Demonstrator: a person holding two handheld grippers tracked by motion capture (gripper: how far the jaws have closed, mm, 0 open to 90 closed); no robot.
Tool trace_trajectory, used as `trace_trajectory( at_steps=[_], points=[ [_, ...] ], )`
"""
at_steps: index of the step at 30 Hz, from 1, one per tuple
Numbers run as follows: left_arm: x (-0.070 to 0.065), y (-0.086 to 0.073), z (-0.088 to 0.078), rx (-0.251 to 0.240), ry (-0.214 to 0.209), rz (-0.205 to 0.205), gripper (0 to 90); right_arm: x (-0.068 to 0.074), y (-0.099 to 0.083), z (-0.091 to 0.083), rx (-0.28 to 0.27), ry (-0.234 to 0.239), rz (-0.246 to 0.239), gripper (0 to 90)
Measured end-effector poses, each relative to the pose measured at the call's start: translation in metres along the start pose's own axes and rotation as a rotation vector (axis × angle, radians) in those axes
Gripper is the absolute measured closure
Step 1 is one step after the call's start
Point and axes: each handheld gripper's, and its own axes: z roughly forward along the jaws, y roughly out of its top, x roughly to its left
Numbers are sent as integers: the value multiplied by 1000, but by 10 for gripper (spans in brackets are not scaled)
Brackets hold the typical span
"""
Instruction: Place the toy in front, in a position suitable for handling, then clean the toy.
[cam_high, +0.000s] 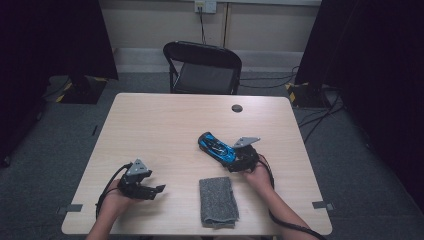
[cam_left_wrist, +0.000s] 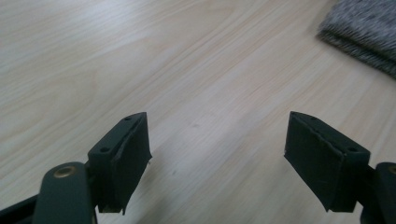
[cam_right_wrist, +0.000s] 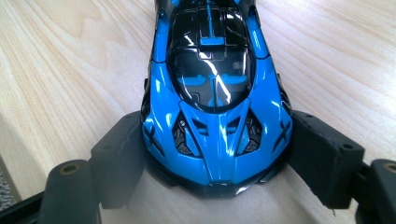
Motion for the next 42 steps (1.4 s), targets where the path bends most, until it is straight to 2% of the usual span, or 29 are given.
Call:
trace_trajectory(
  at_steps=[4,9,11,17,19,23,29,35,42],
  points=[
    [-10,9,1,8,-21,27,217,0,0,0,0,0,0,236],
    [-22,19,2,16,-65,49,219,0,0,0,1,0,-1,237],
    [-28,24,3,13,-79,68,219,0,0,0,0,0,0,236],
    [-44,37,5,1,-121,83,229,0,0,0,0,-1,1,236],
    [-50,41,7,-2,-141,100,231,0,0,0,0,0,1,236],
    [-67,51,16,13,-167,146,231,0,0,0,0,0,1,237],
    [-88,63,30,33,-208,170,232,0,0,0,0,0,0,237],
    [-103,70,43,46,-245,158,268,0,0,0,1,0,0,237],
    [-116,71,55,60,-237,116,295,0,0,0,1,0,-1,237]
  ],
)
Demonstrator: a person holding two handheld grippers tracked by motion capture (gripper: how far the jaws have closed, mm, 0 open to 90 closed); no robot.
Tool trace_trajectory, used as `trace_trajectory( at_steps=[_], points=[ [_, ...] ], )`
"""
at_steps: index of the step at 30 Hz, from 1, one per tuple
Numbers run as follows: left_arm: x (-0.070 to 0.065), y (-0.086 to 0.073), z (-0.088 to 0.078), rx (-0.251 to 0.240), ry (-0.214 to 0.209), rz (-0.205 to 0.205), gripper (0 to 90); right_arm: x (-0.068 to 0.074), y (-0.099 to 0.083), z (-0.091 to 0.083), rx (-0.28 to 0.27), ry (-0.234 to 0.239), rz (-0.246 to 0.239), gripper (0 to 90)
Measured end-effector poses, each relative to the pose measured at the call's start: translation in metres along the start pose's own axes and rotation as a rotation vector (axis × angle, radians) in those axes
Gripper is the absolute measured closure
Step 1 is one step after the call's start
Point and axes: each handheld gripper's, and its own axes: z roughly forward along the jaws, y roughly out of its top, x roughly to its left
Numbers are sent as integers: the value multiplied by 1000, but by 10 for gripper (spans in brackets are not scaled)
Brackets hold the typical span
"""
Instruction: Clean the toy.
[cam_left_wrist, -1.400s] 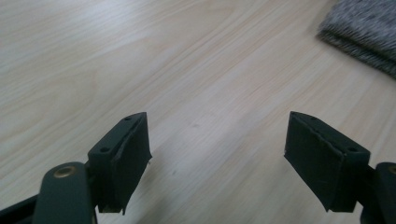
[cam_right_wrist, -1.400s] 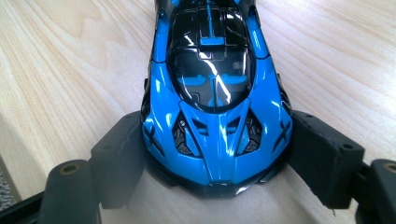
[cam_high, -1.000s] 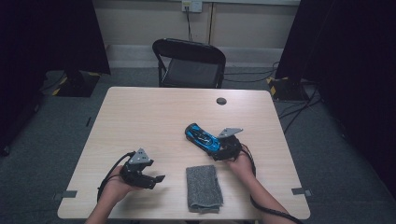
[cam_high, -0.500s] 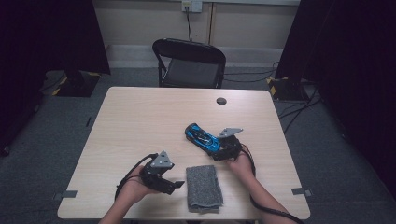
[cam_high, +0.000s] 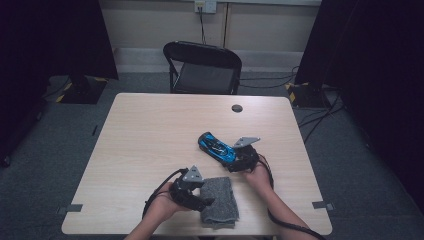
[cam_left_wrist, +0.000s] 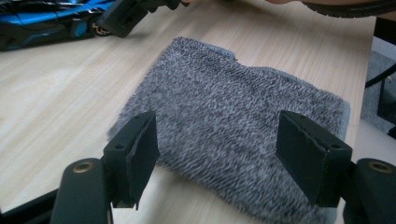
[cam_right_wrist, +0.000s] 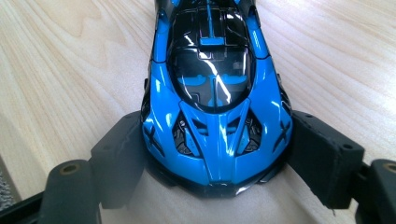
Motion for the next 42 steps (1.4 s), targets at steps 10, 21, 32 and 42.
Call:
trace_trajectory(
  at_steps=[10,21,32,42],
  points=[
    [-16,6,30,58,40,-27,379,0,0,0,-1,-3,3,236],
    [-23,5,43,81,122,10,436,1,0,0,-2,-10,8,236],
    [23,7,19,137,115,53,633,1,0,0,-2,-10,8,236],
    [43,5,9,69,134,-268,691,1,0,0,-2,-10,10,236]
  ],
)
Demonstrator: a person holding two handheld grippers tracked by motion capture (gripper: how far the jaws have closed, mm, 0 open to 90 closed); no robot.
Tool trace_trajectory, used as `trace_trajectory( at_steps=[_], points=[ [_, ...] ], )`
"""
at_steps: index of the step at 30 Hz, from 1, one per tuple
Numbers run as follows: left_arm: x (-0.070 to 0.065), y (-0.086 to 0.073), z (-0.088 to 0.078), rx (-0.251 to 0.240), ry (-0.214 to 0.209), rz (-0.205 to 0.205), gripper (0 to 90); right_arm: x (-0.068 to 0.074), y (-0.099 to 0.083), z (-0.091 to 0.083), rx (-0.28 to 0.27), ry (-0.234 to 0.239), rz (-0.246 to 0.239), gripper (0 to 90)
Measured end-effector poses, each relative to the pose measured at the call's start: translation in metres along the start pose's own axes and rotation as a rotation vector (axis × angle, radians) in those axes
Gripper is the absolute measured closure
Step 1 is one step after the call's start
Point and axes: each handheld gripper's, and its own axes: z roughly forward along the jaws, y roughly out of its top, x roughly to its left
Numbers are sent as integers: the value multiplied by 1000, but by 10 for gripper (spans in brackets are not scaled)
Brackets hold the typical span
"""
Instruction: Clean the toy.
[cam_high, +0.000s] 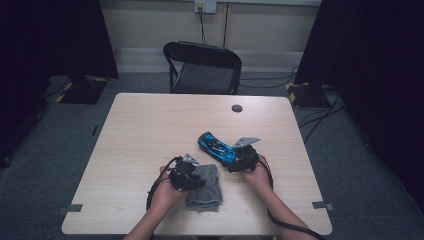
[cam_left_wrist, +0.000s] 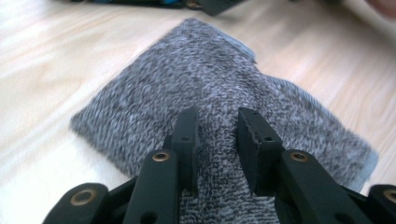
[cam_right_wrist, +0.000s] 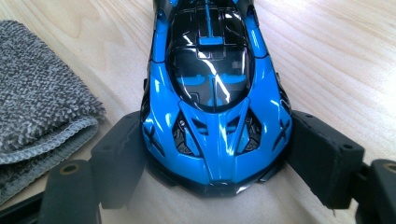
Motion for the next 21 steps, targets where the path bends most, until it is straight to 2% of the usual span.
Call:
trace_trajectory(
  at_steps=[2,3,7,8,10,11,13,14,19,20,21],
  points=[
    [-3,-1,-3,-40,18,-44,690,0,0,0,0,0,0,236],
    [-6,-1,-4,-58,47,-55,641,0,0,0,0,0,0,236],
    [-16,0,-4,-61,105,-76,589,0,0,0,0,0,-1,236],
    [-17,0,-3,-48,112,-93,589,0,0,0,1,-1,1,237],
    [-17,-1,1,-29,99,-158,576,0,0,0,1,0,1,236],
    [-17,-2,3,-24,100,-174,575,0,0,0,0,0,-1,236],
    [-19,-4,6,-21,109,-174,526,0,0,0,0,-2,1,236],
    [-20,-4,8,-23,106,-195,513,0,0,0,0,-2,1,237],
    [-26,-7,15,-23,131,-166,443,0,0,0,0,-3,1,236],
    [-28,-7,16,-25,144,-150,443,0,0,0,0,-5,1,236],
    [-29,-8,16,-17,157,-116,448,0,0,0,0,-5,1,236]
  ],
)
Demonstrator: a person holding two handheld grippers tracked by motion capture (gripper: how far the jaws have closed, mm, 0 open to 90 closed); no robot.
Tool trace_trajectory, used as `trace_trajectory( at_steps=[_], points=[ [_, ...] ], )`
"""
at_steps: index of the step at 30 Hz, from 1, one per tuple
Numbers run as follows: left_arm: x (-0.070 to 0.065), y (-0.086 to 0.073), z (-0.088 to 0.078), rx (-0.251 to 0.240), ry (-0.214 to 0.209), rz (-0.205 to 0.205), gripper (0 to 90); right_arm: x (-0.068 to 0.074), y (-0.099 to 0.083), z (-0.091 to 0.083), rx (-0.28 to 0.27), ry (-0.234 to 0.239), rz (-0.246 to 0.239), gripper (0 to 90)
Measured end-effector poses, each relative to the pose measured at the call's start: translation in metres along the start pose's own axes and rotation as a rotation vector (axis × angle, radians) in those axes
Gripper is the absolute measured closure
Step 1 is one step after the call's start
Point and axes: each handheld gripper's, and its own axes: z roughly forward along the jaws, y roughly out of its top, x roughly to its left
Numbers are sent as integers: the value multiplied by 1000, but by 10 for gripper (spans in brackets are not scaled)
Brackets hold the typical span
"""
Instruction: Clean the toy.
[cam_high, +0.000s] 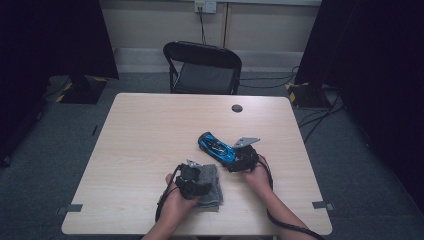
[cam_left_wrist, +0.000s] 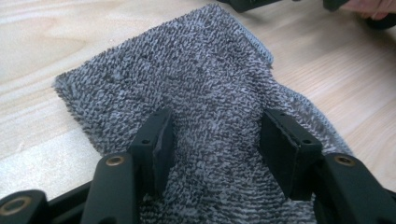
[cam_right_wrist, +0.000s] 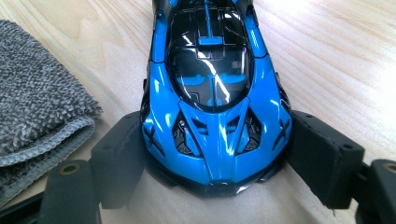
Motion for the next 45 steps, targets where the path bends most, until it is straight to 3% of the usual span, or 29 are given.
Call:
trace_trajectory(
  at_steps=[2,6,9,11,14,17,19,22,25,28,30,33,35,37,39,41,45],
  points=[
    [0,1,0,14,31,50,534,0,0,0,0,0,0,236],
    [15,6,-2,47,-22,62,733,0,0,0,0,0,0,236],
    [24,11,-2,76,-64,153,780,0,0,0,-1,0,2,236],
    [29,15,-3,86,-54,259,786,0,0,0,-1,0,2,236],
    [45,19,-5,88,-57,286,786,0,0,0,-1,0,2,236],
    [57,22,-7,69,-48,233,757,0,0,0,-1,-1,-2,236],
    [60,20,-8,20,-24,160,619,0,0,0,0,0,0,236],
    [55,18,-7,-11,-2,50,476,0,0,0,0,1,0,236],
    [47,14,-2,-31,29,1,407,0,0,0,0,1,0,236],
    [41,10,2,-51,68,17,378,0,0,0,-1,-1,0,236],
    [37,8,4,-45,93,74,375,0,0,0,-1,-2,3,236],
    [38,6,7,-67,83,140,407,0,0,0,-1,-2,3,236],
    [40,6,6,-68,60,171,470,0,0,0,0,-3,1,236],
    [41,7,5,-64,38,182,640,0,0,0,0,-3,3,236],
    [43,8,5,-60,13,246,713,1,0,0,-1,-3,3,236],
    [46,11,2,-53,-8,226,745,1,0,0,-1,-3,4,236],
    [53,20,-8,-92,-45,179,765,0,0,0,-1,-4,1,236]
  ],
)
